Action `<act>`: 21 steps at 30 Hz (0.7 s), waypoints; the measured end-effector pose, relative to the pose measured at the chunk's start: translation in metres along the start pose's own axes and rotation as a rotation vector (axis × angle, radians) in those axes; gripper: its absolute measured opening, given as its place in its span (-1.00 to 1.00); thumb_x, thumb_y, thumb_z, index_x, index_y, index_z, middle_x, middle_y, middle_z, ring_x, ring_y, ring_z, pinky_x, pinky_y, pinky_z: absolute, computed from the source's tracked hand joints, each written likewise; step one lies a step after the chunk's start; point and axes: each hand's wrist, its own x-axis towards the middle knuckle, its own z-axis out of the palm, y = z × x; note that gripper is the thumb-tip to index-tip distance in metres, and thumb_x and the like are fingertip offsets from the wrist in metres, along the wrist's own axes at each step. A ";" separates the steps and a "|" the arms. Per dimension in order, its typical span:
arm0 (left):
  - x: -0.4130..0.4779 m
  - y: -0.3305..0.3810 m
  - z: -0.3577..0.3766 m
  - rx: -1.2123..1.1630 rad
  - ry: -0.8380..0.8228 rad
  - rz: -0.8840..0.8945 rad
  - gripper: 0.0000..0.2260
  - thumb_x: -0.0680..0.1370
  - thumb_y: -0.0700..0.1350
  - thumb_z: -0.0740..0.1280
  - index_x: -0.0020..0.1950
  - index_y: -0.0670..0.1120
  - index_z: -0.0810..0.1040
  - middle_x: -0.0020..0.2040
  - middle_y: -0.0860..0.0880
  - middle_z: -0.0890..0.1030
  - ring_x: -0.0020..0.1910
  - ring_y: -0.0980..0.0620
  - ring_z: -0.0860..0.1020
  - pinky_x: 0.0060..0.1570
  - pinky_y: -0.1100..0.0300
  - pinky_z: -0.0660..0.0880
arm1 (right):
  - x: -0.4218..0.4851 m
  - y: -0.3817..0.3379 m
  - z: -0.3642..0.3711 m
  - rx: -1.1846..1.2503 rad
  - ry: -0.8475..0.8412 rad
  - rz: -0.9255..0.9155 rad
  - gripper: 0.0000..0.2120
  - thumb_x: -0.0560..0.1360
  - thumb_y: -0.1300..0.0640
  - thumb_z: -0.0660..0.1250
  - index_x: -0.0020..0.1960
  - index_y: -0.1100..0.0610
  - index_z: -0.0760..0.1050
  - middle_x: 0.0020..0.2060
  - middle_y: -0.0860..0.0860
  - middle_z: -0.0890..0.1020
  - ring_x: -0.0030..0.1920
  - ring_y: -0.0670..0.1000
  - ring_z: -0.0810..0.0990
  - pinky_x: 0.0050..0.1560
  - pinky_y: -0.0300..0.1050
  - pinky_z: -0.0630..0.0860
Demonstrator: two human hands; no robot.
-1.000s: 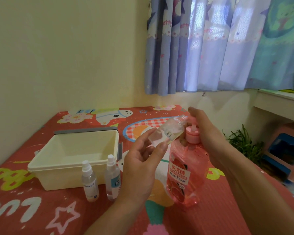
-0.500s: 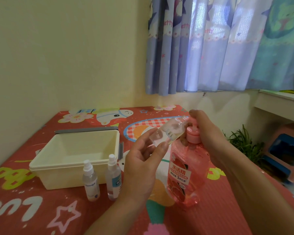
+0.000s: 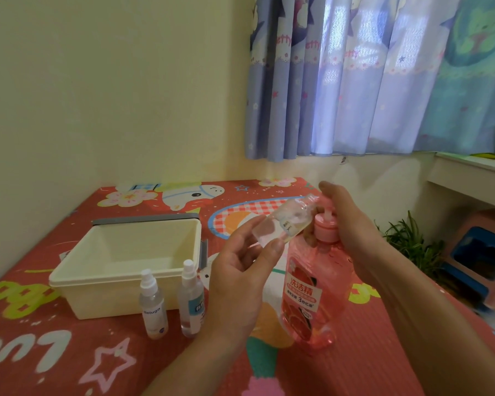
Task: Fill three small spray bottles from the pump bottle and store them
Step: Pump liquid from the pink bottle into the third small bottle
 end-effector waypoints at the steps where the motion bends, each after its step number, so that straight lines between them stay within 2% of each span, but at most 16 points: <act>1: 0.000 0.000 0.000 -0.006 0.000 0.004 -0.64 0.35 0.06 0.48 0.14 0.17 0.62 0.07 0.07 0.69 0.08 0.04 0.63 0.02 0.20 0.58 | 0.000 0.000 0.000 -0.003 0.002 0.002 -0.44 0.61 -0.17 0.04 -0.33 0.21 0.45 -0.51 0.13 0.53 -0.53 -0.04 0.47 -0.32 -0.06 0.35; 4: 0.001 -0.001 -0.001 -0.003 -0.009 0.016 -0.60 0.33 0.07 0.43 0.16 0.14 0.60 0.06 0.09 0.69 0.08 0.06 0.63 0.03 0.19 0.58 | 0.000 -0.001 0.000 -0.016 0.008 -0.003 -0.46 0.62 -0.13 0.03 -0.34 0.21 0.46 -0.53 0.11 0.53 -0.54 -0.04 0.47 -0.32 -0.06 0.35; 8: 0.000 -0.001 -0.001 0.002 -0.010 0.021 -0.61 0.32 0.08 0.43 0.15 0.16 0.61 0.07 0.07 0.68 0.09 0.07 0.63 0.05 0.20 0.58 | -0.001 0.000 -0.001 0.002 0.005 -0.010 -0.41 0.60 -0.21 0.05 -0.35 0.20 0.47 -0.50 0.13 0.54 -0.51 -0.01 0.47 -0.32 -0.07 0.37; 13: 0.001 -0.003 -0.001 0.019 0.004 0.009 -0.67 0.38 0.06 0.50 0.14 0.20 0.62 0.08 -0.02 0.67 0.10 -0.02 0.62 0.11 0.11 0.59 | -0.001 0.000 -0.001 -0.015 0.010 -0.007 -0.47 0.61 -0.14 0.04 -0.33 0.20 0.46 -0.52 0.11 0.54 -0.53 -0.05 0.49 -0.31 -0.06 0.36; 17: 0.001 -0.001 -0.001 -0.002 0.000 0.006 -0.67 0.36 0.07 0.49 0.12 0.20 0.63 0.08 -0.05 0.67 0.10 -0.07 0.61 0.07 0.15 0.59 | 0.000 0.002 -0.001 -0.012 -0.006 -0.017 -0.41 0.61 -0.21 0.03 -0.36 0.19 0.46 -0.48 0.14 0.55 -0.48 0.00 0.49 -0.29 -0.04 0.37; 21: 0.002 -0.003 -0.002 0.016 0.007 0.004 -0.66 0.38 0.05 0.48 0.15 0.20 0.62 0.11 -0.06 0.66 0.11 -0.06 0.61 0.11 0.09 0.58 | 0.001 0.000 -0.001 0.005 0.009 -0.001 -0.48 0.61 -0.12 0.05 -0.35 0.18 0.46 -0.51 0.13 0.54 -0.53 -0.04 0.50 -0.32 -0.05 0.34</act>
